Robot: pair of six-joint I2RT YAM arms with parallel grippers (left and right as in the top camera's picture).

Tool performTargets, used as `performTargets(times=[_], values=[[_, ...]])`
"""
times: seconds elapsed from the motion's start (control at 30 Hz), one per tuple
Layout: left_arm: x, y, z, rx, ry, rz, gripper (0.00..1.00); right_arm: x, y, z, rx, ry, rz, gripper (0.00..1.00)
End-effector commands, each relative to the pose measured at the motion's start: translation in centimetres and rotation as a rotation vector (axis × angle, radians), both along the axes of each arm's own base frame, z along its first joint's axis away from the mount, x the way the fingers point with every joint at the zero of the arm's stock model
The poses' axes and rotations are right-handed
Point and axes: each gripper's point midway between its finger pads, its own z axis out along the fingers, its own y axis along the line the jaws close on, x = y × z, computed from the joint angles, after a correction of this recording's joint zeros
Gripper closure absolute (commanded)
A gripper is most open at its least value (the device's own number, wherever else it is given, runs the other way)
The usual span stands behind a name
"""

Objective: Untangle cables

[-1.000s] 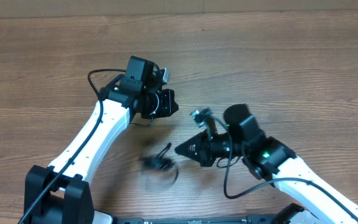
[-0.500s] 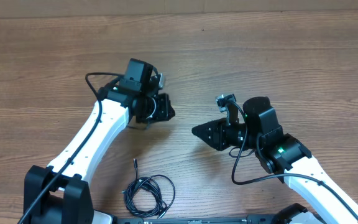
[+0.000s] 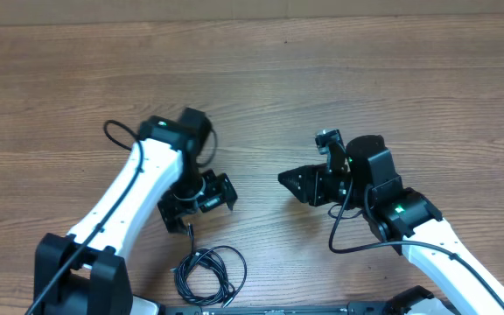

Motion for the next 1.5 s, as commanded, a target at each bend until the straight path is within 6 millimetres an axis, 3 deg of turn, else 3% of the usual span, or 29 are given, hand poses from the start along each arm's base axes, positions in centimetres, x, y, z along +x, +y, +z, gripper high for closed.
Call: performTargets(times=[0.0, 0.1, 0.2, 0.33, 0.47, 0.57, 0.63, 0.8, 0.83, 0.9, 1.03, 1.13, 1.23, 1.27, 1.3, 1.4, 1.47], values=[[-1.3, 0.5, 0.5, 0.18, 0.039, 0.179, 0.0, 0.7, -1.3, 0.0, -0.031, -0.013, -0.032, 0.57], [-3.4, 1.9, 1.0, 0.377, 0.085, 0.324, 0.0, 0.9, -2.8, -0.7, -0.06, 0.005, -0.056, 0.57], [-4.0, 1.0, 0.4, 0.438, 0.054, 0.394, 0.0, 1.3, -4.5, -1.4, -0.091, 0.016, -0.083, 0.57], [-3.6, -1.7, -2.6, 0.36, -0.029, 0.33, 0.0, 1.5, -6.7, -2.2, -0.13, 0.033, -0.118, 0.57], [-5.2, -1.7, -5.5, 0.379, -0.027, 0.35, 0.0, 1.5, -8.4, -2.7, -0.161, 0.045, -0.136, 0.57], [-5.9, -1.4, -7.7, 0.372, -0.036, 0.347, 0.0, 1.6, -8.5, -2.8, -0.162, 0.047, -0.14, 0.57], [-5.9, -1.5, -8.8, 0.351, -0.053, 0.346, 0.05, 1.5, -8.5, -2.8, -0.162, 0.048, -0.14, 0.57], [-5.2, -1.8, -11.1, 0.291, -0.13, 0.311, 0.9, 1.5, -8.5, -2.9, -0.164, 0.052, -0.14, 0.57], [-5.0, -1.5, -11.3, 0.305, -0.143, 0.312, 0.96, 1.5, -8.5, -2.9, -0.164, 0.052, -0.14, 0.57], [-4.1, -0.9, -11.4, 0.33, -0.196, 0.315, 0.96, 1.5, -8.5, -2.8, -0.163, 0.051, -0.14, 0.57], [-0.1, -1.0, -10.8, 0.31, -0.338, 0.349, 0.96, 1.5, -8.5, -2.9, -0.163, 0.051, -0.14, 0.57], [3.9, -1.7, -9.6, 0.239, -0.438, 0.36, 0.96, 1.5, -8.5, -2.9, -0.163, 0.051, -0.14, 0.57], [9.2, -3.5, -7.4, 0.089, -0.584, 0.264, 0.94, 1.6, -8.5, -2.8, -0.162, 0.048, -0.141, 0.57], [11.9, -4.4, -5.5, 0.009, -0.661, 0.196, 0.89, 1.6, -8.5, -2.8, -0.162, 0.048, -0.141, 0.57], [12.8, -4.7, -4.7, -0.016, -0.686, 0.161, 0.78, 1.6, -8.5, -2.8, -0.162, 0.048, -0.14, 0.57], [13.8, -5.1, -2.9, -0.058, -0.707, 0.059, 0.22, 1.6, -8.5, -2.8, -0.162, 0.048, -0.141, 0.53], [13.3, -5.1, -2.5, -0.058, -0.671, 0.043, 0.17, 1.6, -8.5, -2.8, -0.162, 0.048, -0.141, 0.51]])
